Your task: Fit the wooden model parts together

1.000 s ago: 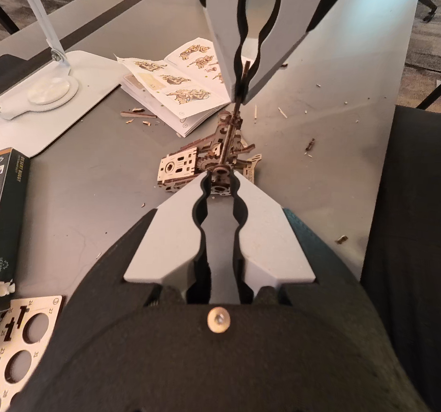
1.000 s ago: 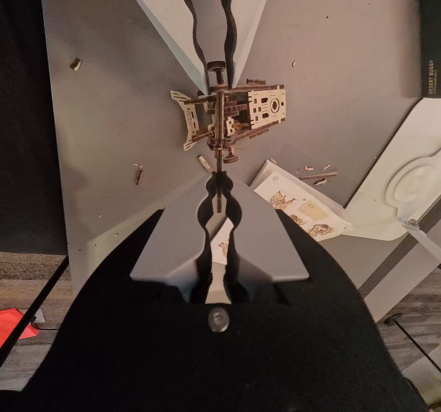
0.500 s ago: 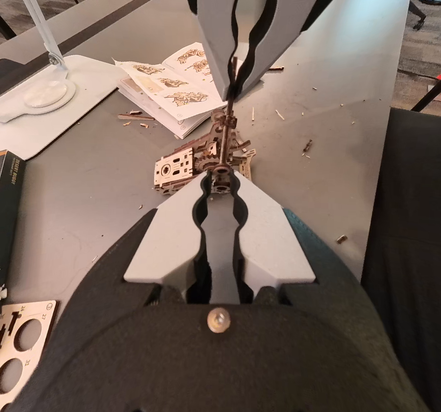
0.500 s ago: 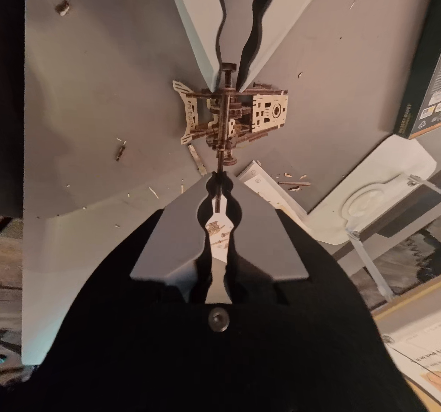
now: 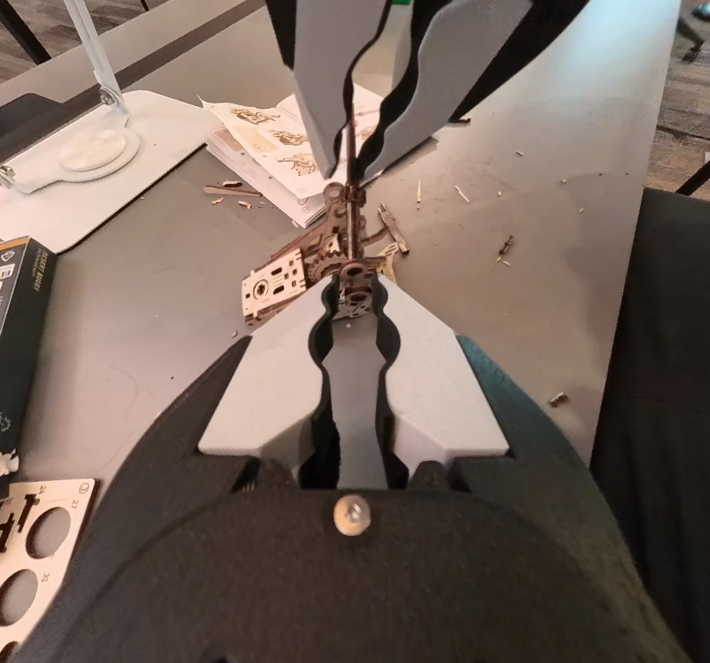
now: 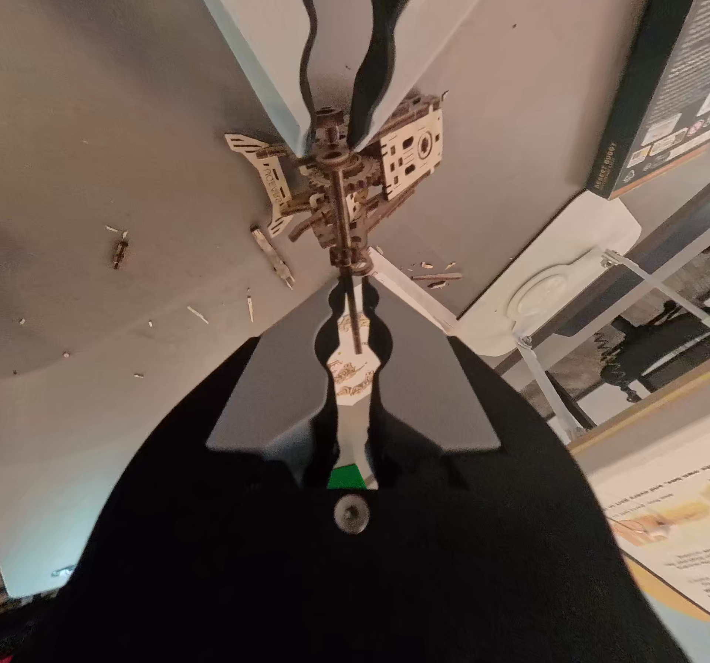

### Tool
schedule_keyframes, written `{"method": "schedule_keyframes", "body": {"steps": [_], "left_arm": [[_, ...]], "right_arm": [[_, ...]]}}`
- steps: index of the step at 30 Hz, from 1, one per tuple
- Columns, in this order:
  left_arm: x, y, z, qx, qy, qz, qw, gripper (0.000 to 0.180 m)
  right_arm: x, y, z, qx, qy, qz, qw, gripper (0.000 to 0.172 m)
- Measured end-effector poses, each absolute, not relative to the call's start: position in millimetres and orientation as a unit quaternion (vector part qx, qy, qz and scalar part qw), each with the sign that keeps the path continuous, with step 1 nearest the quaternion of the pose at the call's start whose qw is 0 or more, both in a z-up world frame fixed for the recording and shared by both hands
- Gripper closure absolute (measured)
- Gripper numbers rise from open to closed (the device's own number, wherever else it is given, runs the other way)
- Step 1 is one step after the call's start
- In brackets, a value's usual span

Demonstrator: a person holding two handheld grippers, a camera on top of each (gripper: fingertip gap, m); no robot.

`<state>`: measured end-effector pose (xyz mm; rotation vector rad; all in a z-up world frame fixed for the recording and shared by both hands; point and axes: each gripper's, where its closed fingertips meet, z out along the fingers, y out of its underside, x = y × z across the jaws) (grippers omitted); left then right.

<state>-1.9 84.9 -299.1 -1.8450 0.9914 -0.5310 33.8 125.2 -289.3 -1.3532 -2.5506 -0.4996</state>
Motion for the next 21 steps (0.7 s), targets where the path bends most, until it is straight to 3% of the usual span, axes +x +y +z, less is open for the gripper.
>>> {"method": "schedule_keyframes", "body": {"steps": [5, 12, 21], "left_arm": [[-2, 86, -298, -0.755, 0.399, -0.213, 0.475, 0.169], [-2, 88, -297, -0.757, 0.391, -0.218, 0.476, 0.17], [0, 88, -297, -0.757, 0.391, -0.211, 0.479, 0.17]], "right_arm": [[33, 137, -275, -0.518, -0.829, -0.12, 0.175, 0.147], [49, 141, -265, -0.667, -0.695, 0.033, 0.265, 0.142], [47, 128, -279, -0.7, -0.575, 0.088, 0.414, 0.113]]}}
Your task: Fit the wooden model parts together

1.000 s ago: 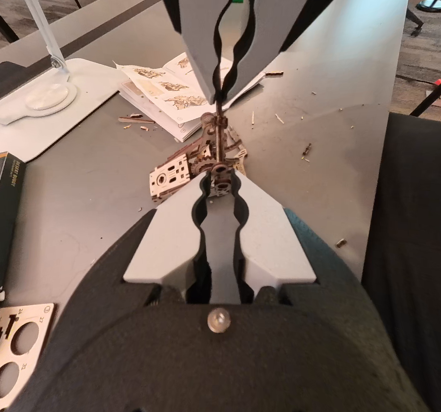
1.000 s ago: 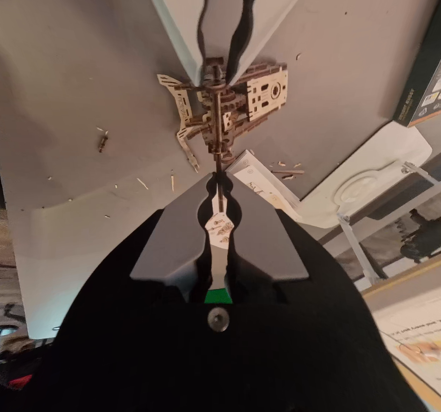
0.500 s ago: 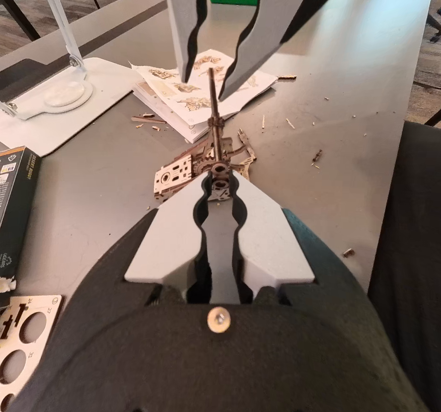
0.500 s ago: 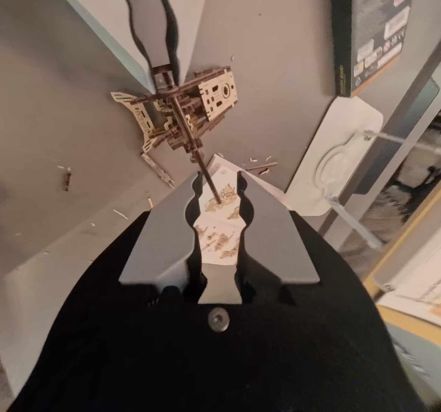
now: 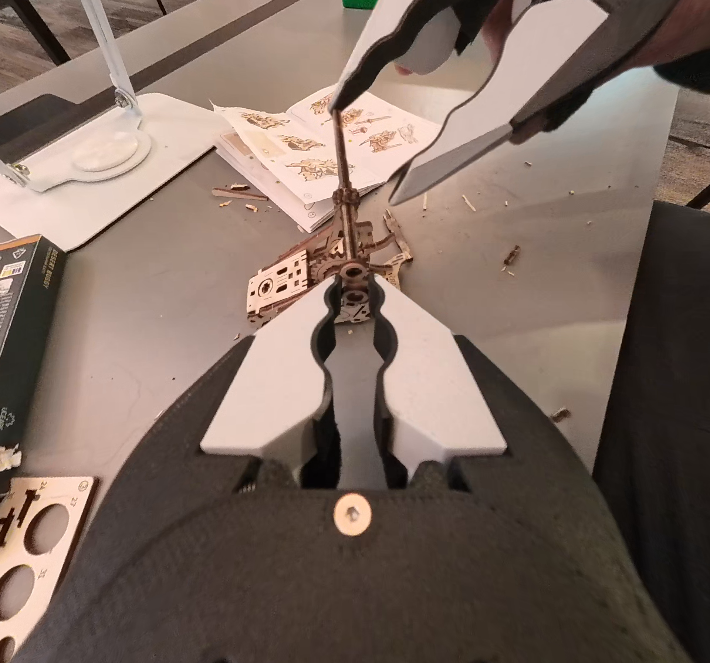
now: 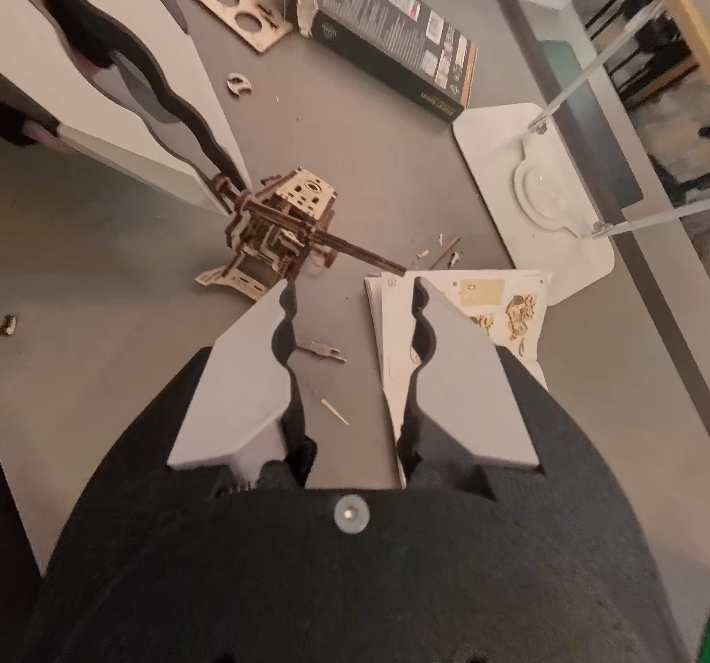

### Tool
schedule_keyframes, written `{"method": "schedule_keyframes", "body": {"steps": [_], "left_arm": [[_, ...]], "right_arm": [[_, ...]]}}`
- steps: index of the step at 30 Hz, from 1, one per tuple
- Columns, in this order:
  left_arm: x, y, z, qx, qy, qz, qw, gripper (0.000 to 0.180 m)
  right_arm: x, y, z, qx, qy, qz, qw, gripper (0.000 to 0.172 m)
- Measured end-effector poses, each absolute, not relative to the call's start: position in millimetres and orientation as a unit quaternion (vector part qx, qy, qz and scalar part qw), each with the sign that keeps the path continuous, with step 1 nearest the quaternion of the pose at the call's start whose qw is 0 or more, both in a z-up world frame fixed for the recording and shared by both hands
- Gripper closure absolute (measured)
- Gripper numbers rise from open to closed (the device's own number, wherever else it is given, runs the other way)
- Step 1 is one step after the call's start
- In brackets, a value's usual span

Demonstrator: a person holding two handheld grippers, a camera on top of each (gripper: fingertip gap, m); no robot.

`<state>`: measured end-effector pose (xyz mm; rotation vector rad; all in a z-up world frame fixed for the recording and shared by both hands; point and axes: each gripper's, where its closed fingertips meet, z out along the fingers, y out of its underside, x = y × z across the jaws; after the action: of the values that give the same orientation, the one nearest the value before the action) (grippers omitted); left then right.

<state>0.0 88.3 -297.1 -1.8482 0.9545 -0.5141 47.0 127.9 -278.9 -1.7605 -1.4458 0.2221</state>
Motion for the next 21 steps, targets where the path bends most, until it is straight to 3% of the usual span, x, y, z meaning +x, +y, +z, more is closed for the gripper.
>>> {"method": "schedule_keyframes", "body": {"steps": [8, 21], "left_arm": [[1.1, 89.3, -296.4, -0.756, 0.391, -0.208, 0.483, 0.169], [-0.4, 90.6, -297.3, -0.757, 0.376, -0.213, 0.489, 0.169]], "right_arm": [[39.9, 129.1, -283.0, -0.707, -0.559, 0.138, 0.411, 0.111], [39.3, 131.4, -285.6, -0.702, -0.568, 0.095, 0.419, 0.118]]}}
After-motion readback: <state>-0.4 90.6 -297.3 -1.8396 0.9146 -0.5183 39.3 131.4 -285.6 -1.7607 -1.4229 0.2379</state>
